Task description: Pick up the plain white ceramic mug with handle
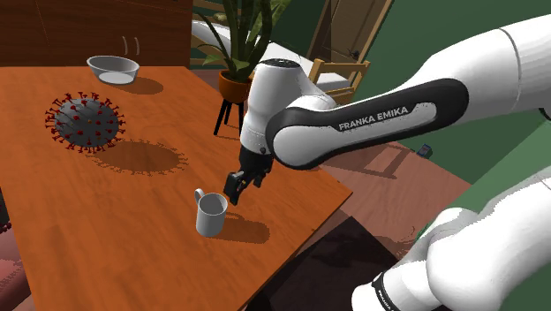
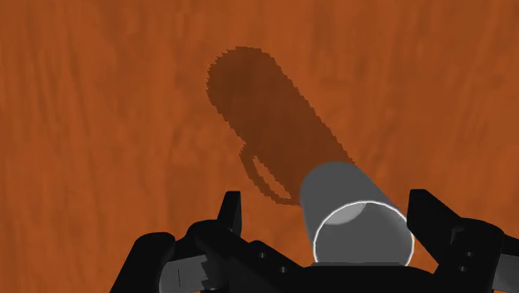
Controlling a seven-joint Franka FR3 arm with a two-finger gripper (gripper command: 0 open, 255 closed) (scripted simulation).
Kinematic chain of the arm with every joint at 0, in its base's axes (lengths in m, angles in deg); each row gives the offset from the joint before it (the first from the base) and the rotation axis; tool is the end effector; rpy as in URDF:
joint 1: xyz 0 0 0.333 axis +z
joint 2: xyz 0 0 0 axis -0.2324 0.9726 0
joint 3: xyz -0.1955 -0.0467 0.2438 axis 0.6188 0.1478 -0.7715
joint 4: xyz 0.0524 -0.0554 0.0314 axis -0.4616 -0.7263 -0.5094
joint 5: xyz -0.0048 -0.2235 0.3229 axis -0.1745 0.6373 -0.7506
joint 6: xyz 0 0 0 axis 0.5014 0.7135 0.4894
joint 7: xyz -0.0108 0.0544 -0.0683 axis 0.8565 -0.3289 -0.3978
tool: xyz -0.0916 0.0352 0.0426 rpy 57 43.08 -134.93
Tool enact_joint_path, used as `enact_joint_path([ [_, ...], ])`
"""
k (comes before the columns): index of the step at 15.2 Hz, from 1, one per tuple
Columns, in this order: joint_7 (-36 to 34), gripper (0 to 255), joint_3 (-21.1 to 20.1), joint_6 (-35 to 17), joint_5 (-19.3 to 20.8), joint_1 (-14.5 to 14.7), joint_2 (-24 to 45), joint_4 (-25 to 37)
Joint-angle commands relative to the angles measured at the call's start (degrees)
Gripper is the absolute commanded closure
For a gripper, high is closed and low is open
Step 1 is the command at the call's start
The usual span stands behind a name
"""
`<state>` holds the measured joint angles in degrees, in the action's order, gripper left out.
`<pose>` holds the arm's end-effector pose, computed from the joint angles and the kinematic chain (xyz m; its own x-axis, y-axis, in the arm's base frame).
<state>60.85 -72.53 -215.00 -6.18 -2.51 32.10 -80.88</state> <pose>0.4123 0.2427 0.3678 0.9676 0.2520 -0.0173 0.2520 -0.9677 -0.0007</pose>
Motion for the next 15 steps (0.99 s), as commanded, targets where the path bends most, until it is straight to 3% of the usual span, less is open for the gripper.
enact_joint_path([
  [1, -2.3, 0, -1.3, -2.5, 1.6, 0.5, 3.7, 1.8],
  [8, -11.6, 0, -3.2, -8.7, 10.7, 3.8, 18.1, 11.1],
  [15, -13.5, 0, -2.1, -13.3, 13.4, 4.6, 22.2, 10.2],
])
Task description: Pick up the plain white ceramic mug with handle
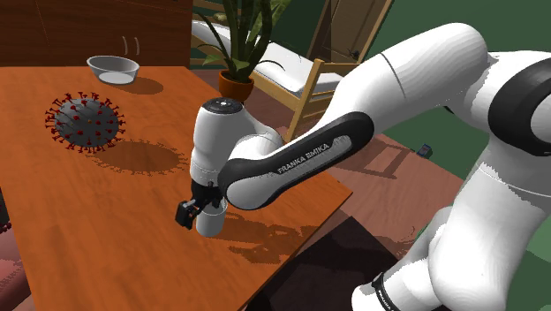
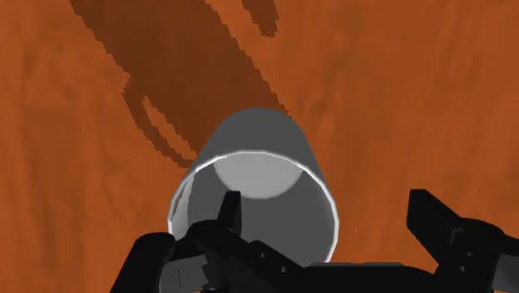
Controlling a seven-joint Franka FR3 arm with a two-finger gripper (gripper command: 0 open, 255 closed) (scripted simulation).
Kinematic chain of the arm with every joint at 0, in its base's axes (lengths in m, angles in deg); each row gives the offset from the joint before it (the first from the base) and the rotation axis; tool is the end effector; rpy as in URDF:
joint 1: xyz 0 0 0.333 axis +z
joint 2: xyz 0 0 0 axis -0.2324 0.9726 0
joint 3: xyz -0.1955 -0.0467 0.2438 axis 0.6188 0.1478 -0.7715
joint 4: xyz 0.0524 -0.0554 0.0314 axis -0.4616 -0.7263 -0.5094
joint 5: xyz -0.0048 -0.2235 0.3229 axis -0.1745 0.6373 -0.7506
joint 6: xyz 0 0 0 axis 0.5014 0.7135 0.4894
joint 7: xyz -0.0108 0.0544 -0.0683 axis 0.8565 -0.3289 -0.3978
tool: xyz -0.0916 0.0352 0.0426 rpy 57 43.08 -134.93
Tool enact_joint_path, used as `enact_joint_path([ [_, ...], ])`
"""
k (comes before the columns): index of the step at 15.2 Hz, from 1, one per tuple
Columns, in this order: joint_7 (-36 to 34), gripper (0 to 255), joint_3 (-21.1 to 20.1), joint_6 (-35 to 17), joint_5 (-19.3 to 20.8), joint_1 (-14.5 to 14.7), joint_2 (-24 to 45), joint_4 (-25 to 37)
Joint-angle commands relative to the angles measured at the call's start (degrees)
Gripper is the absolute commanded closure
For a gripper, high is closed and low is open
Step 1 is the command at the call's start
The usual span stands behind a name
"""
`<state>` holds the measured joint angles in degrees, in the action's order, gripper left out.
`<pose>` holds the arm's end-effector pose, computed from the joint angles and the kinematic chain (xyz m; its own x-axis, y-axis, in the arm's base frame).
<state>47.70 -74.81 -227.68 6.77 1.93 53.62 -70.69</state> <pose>0.4445 0.3336 0.2799 0.9549 0.2942 0.0389 0.2945 -0.9557 0.0004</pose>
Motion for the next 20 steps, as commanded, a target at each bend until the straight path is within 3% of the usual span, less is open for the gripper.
enact_joint_path([
  [1, -0.5, 0, 0.3, -1.0, 0.7, 0.2, 1.0, -0.1],
  [2, -0.5, 0, 0.3, -1.0, 0.7, 0.2, 1.0, -0.1],
  [3, -0.6, 255, 0.2, -1.0, 0.7, 0.3, 0.9, -0.2],
  [12, -0.5, 255, 0.3, -1.0, 0.7, 0.2, 1.0, -0.1],
  [20, 1.7, 255, -0.9, 4.3, -2.5, -0.6, -3.6, 1.0],
])
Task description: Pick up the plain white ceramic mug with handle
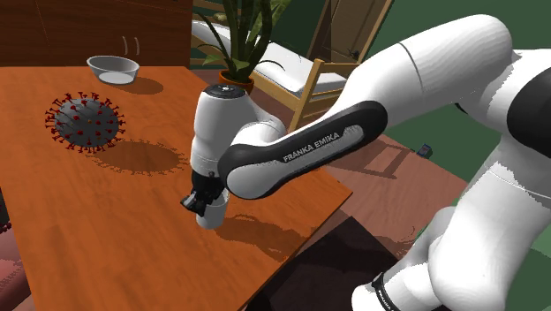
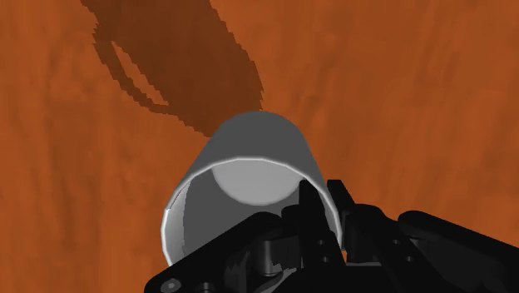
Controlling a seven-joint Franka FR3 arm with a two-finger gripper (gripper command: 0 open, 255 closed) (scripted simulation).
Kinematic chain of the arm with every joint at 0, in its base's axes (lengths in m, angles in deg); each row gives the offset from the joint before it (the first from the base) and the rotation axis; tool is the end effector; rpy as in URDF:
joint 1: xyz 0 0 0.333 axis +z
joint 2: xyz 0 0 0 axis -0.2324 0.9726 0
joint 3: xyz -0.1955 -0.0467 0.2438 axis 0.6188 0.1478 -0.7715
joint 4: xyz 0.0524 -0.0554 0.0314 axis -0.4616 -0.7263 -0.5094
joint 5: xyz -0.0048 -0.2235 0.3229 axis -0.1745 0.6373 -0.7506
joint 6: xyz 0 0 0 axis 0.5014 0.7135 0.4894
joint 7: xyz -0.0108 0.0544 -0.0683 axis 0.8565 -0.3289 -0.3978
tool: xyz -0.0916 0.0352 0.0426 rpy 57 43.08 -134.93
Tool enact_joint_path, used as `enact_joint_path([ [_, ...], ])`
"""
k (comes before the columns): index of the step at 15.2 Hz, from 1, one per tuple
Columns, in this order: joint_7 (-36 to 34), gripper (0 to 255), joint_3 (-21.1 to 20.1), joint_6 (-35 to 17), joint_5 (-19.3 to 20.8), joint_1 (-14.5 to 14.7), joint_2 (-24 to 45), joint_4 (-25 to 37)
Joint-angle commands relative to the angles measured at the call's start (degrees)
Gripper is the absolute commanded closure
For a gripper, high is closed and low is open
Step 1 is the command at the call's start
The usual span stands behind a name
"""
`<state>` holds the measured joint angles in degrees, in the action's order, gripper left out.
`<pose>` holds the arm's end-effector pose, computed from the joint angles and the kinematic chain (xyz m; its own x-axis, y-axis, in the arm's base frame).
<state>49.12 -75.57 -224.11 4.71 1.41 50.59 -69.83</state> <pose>0.4447 0.3342 0.3083 0.9549 0.2941 0.0396 0.2943 -0.9557 0.0002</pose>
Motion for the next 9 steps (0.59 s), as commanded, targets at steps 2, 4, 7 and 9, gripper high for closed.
enact_joint_path([
  [2, 0.8, 255, -0.3, 2.1, -1.1, -0.2, -1.7, 0.6],
  [4, 1.3, 255, -0.5, 3.5, -1.8, -0.4, -2.7, 1.1],
  [7, 1.9, 255, -0.7, 5.6, -2.7, -0.5, -4.2, 1.9],
  [9, 1.9, 255, -0.7, 5.7, -2.7, -0.5, -4.2, 1.9],
])
